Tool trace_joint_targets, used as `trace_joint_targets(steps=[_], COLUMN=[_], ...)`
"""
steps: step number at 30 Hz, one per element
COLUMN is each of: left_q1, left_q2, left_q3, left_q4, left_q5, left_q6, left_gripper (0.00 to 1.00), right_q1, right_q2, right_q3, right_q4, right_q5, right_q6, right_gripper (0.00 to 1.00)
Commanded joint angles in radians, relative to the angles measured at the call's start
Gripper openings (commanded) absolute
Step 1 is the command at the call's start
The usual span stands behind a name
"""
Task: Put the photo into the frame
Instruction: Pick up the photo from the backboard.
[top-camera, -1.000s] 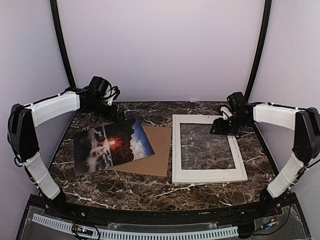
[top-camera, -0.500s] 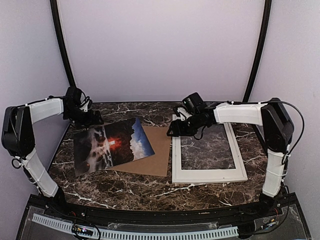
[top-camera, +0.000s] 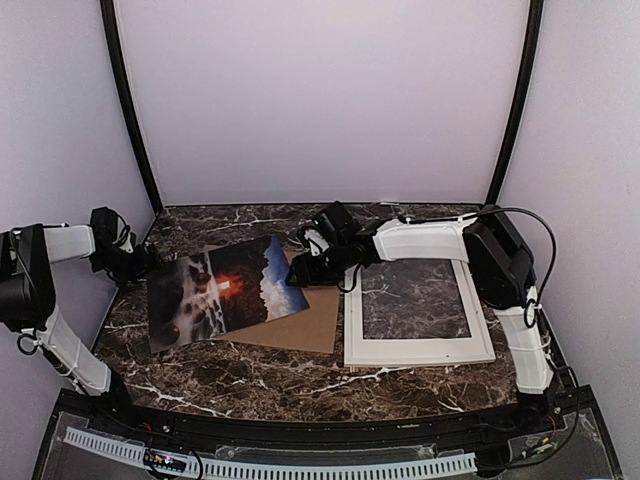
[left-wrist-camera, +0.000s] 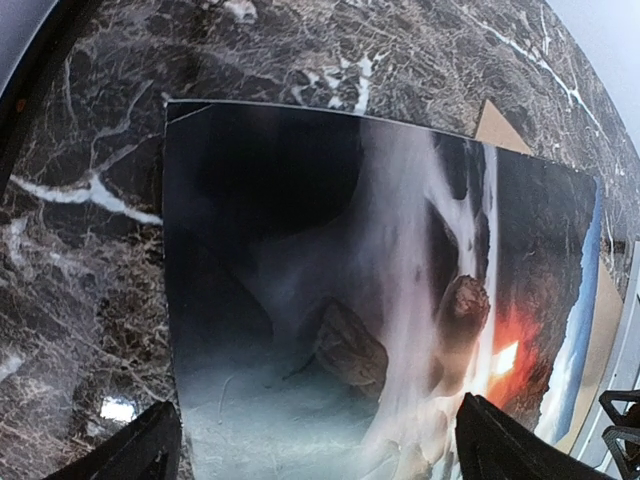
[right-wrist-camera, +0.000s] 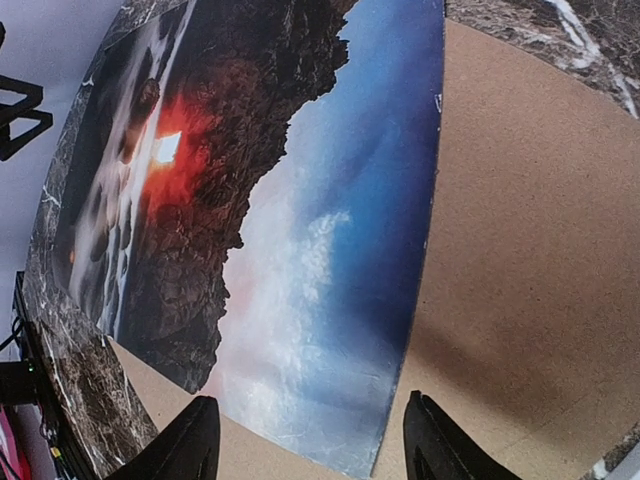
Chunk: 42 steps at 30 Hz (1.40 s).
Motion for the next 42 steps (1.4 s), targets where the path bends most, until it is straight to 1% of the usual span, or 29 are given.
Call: trace_joint_targets(steps=[1, 9, 14, 28, 42], left_q1=[0.022, 0.042, 0.042, 0.042, 0.043], left_q2=[-0.045, -0.034, -0.025, 0.009, 0.009], left_q3=[-0.05, -0.1, -0.127, -0.174, -0.192], left_q4=[0.016, 0.027, 0.033, 0.044, 0.092], left_q5=[0.014, 0.027, 0.052, 0.072, 0.18], left_q6=[-0.015, -0.026, -0.028, -0.041, -0.066], left_gripper=[0.98, 0.98, 0.95, 0.93, 0.87], right_q1=[0.013, 0.03, 0.035, 0.04, 0.041], right_q2=[0.041, 0.079, 0.095, 0.091, 0.103], right_q3=[0.053, 0.052, 0.05, 0.01, -0.042], right_q4=[0.029, 0.05, 0.056, 0.071, 0.098], right_q5=[-0.008, -0.02, -0.028, -0.02, -0.041], right_q6=[0.022, 0.039, 0.046, 0.071, 0.098], right_gripper=[0.63, 0.62, 0.61, 0.59, 0.58])
